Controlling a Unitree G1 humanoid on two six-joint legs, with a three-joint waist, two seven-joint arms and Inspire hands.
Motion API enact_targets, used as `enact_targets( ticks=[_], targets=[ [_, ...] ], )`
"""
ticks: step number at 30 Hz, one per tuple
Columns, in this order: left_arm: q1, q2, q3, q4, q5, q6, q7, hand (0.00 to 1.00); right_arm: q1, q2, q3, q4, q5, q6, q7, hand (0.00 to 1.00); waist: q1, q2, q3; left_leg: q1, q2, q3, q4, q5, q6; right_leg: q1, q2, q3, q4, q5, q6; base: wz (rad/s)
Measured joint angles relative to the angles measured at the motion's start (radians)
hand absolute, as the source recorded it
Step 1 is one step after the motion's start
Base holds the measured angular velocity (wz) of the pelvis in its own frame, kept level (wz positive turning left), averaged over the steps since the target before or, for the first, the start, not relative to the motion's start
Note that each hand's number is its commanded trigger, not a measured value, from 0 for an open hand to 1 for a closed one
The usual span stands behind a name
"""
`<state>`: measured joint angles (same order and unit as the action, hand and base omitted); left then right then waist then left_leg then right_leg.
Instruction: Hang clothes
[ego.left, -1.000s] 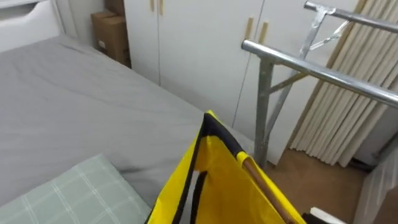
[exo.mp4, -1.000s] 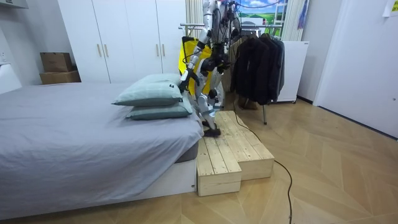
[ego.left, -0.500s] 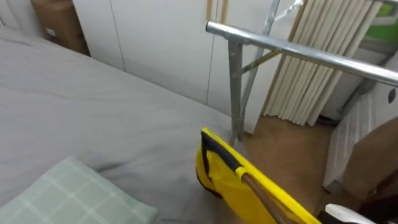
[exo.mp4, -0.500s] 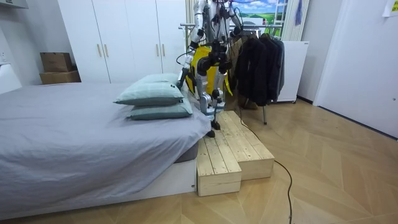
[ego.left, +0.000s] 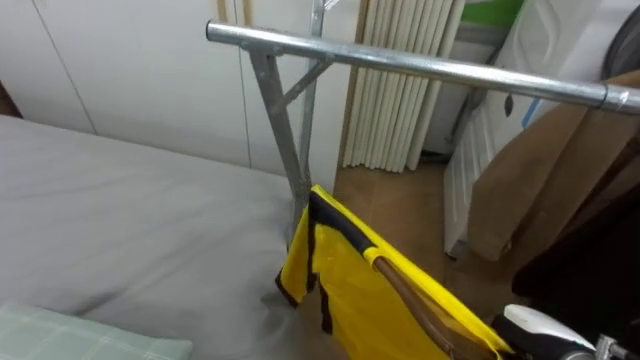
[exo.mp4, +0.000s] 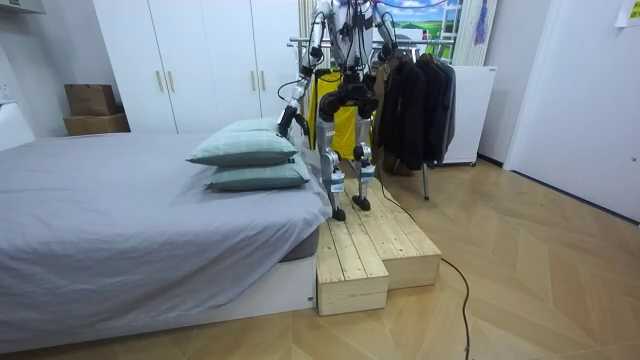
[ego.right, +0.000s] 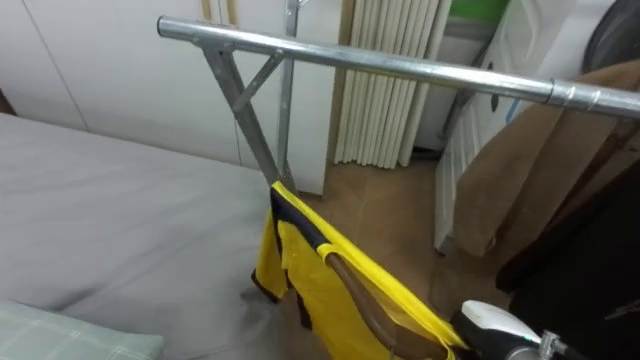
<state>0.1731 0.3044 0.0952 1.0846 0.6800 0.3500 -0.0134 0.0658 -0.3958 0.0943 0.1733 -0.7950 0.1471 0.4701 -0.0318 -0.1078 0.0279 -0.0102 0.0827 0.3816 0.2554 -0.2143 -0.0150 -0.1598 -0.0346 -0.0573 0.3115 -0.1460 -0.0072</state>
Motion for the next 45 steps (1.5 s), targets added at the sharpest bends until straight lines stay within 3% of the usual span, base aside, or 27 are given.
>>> enact_targets(
  ticks=[11,29,35,43,45],
  targets=[
    [0.0,-0.009,0.001,-0.001,0.0,0.001,0.005,0.0,0.005,0.013,-0.002,-0.073,0.004,0.005,0.007,1.0,0.0,-0.003,-0.0019,0.006,-0.005,0.006,-0.02,0.007,0.0,0.021,0.001,-0.001,-0.055,0.039,0.009,-0.01],
    [0.002,-0.03,-0.001,0.004,-0.002,0.002,0.084,0.0,0.015,0.029,-0.001,-0.086,0.051,0.006,0.008,1.0,0.033,0.0,-0.0042,0.023,-0.002,0.012,-0.018,0.007,0.001,0.04,0.003,-0.001,-0.06,0.045,0.009,-0.01],
    [0.002,-0.043,-0.001,0.004,-0.002,0.002,0.103,0.0,0.014,0.029,-0.001,-0.161,0.069,0.005,0.04,1.0,0.043,0.009,-0.0097,0.024,-0.003,0.006,-0.017,0.008,0.002,0.045,0.001,-0.007,-0.06,0.046,0.008,0.03],
    [0.004,-0.041,0.004,0.004,-0.001,0.002,0.103,0.0,0.003,0.028,-0.003,-0.187,0.141,0.007,0.118,1.0,0.043,0.002,-0.0132,0.032,-0.004,-0.005,-0.021,0.011,0.002,0.06,0.0,-0.023,-0.07,0.047,0.006,0.04],
    [0.015,-0.04,0.01,0.003,-0.001,-0.002,0.103,0.0,0.002,0.022,-0.012,-0.186,0.183,0.008,0.15,1.0,0.058,-0.002,-0.015,0.041,-0.003,-0.004,-0.024,0.011,0.001,0.068,0.001,-0.024,-0.071,0.047,0.006,-0.02]
  ],
)
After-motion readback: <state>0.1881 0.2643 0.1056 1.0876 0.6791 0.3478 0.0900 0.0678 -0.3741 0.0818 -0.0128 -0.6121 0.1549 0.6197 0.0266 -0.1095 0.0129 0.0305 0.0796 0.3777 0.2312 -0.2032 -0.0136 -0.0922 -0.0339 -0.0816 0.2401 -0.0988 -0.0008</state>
